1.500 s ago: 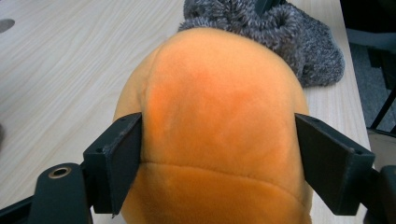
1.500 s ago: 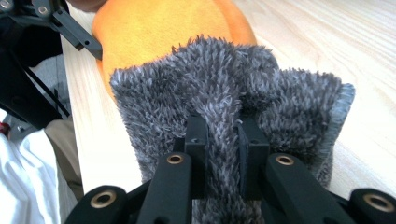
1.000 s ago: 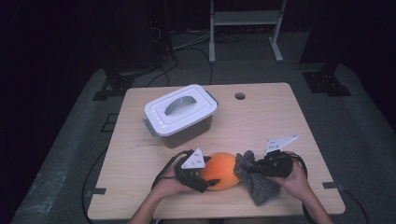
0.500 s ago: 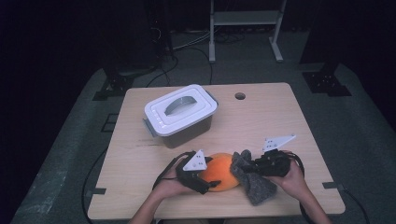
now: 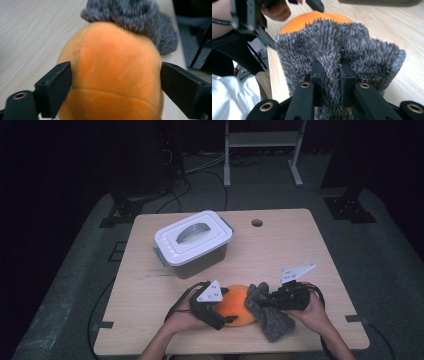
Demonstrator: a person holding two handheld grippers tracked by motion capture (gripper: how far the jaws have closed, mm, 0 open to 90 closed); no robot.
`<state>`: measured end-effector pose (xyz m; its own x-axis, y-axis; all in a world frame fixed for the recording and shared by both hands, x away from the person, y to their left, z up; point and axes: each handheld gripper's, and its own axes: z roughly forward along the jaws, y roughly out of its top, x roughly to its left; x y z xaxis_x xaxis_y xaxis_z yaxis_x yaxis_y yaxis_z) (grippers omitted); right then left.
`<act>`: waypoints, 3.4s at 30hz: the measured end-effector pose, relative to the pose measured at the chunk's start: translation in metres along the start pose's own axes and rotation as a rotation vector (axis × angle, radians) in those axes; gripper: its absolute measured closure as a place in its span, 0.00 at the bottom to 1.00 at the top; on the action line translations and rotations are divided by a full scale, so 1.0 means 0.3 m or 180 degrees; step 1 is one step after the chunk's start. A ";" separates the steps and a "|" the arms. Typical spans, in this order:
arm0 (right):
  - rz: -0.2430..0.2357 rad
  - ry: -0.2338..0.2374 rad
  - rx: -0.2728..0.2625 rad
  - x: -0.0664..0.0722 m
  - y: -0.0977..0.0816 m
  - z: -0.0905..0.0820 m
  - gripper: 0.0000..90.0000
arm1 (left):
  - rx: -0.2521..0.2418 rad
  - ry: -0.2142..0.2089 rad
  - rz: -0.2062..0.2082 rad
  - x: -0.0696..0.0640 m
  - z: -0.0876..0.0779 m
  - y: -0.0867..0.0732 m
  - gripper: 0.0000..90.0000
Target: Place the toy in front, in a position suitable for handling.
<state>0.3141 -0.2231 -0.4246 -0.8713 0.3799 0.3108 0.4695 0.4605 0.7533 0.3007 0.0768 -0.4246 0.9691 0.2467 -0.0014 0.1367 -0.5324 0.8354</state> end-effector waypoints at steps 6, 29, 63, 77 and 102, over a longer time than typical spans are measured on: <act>0.0043 0.0045 0.0160 -0.006 -0.030 -0.018 0.85 | 0.0111 -0.0049 -0.0270 0.033 -0.018 -0.021 0.13; -0.0098 -0.0225 -0.0110 0.020 0.018 -0.093 0.85 | 0.0100 0.0032 0.0077 -0.016 0.007 0.012 0.22; -0.0181 -0.0116 0.0113 0.049 0.037 -0.054 0.85 | 0.0112 -0.0075 0.0036 -0.039 0.044 0.014 0.08; -0.0205 -0.0271 0.0009 0.055 0.049 -0.111 0.87 | -0.0015 0.0218 0.0192 -0.075 0.040 0.051 0.34; -0.0533 -0.0197 0.0068 0.160 0.113 -0.070 0.86 | 0.0004 0.0354 0.0316 -0.098 0.036 0.078 0.30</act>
<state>0.2850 -0.2060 -0.3721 -0.9274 0.3447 0.1454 0.3222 0.5383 0.7788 0.2777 0.0483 -0.4110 0.9491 0.2809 0.1423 0.0415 -0.5595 0.8278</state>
